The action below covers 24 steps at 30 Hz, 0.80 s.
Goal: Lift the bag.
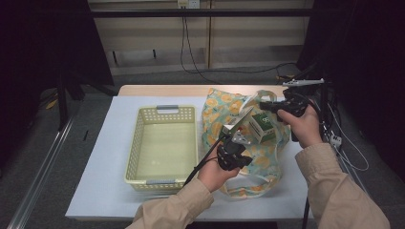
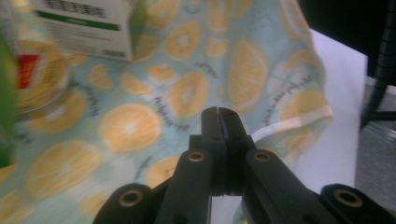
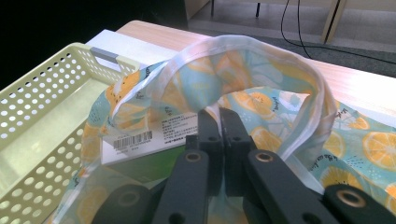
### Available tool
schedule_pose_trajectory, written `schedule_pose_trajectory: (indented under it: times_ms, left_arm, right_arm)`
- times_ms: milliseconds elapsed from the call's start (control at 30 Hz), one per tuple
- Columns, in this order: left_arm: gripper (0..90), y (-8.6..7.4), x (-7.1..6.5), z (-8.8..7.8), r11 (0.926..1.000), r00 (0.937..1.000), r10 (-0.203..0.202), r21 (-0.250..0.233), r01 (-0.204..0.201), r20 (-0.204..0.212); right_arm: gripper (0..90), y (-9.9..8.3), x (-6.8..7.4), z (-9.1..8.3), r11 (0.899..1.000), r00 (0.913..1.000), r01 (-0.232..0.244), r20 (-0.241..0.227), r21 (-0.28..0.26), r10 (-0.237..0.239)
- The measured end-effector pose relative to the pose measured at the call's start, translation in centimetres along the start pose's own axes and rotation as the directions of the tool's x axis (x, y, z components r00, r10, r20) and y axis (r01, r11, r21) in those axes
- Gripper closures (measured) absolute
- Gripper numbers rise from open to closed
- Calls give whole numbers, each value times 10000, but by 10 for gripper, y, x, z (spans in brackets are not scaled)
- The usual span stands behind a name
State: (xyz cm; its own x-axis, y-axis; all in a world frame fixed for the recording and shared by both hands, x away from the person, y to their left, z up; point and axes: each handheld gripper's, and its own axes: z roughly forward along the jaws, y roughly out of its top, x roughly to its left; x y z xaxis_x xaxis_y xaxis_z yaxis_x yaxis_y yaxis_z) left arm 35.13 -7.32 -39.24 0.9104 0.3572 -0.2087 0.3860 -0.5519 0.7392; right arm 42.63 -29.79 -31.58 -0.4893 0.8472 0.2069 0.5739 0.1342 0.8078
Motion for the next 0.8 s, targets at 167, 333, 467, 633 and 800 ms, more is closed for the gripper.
schedule_pose_trajectory:
  times_ms: [167, 333, 467, 633, 800]
  left_arm:
    - [555, -13, 1, 23, 9992, 9993, 362, 180, -361, -60]
    - [326, -20, -2, 34, 9957, 9983, 582, 725, -574, -86]
    - [242, -24, -6, 44, 9886, 9934, 1140, 1006, -1118, -158]
    - [253, -29, -2, 59, 9832, 9877, 1484, 1146, -1420, -494]
    - [740, -23, 4, 52, 9962, 9931, 746, 513, -701, -902]
  right_arm:
    - [898, 0, 0, 0, 10000, 10000, 33, -54, 23, -33]
    - [898, 0, -2, 1, 10000, 10000, -21, -92, 11, 21]
    - [898, 0, -4, 1, 10000, 10000, -70, -70, -18, 70]
    - [898, 0, -4, 2, 10000, 9999, -86, -92, -16, 86]
    - [898, 1, -5, 0, 9999, 9999, -117, -67, -39, 117]
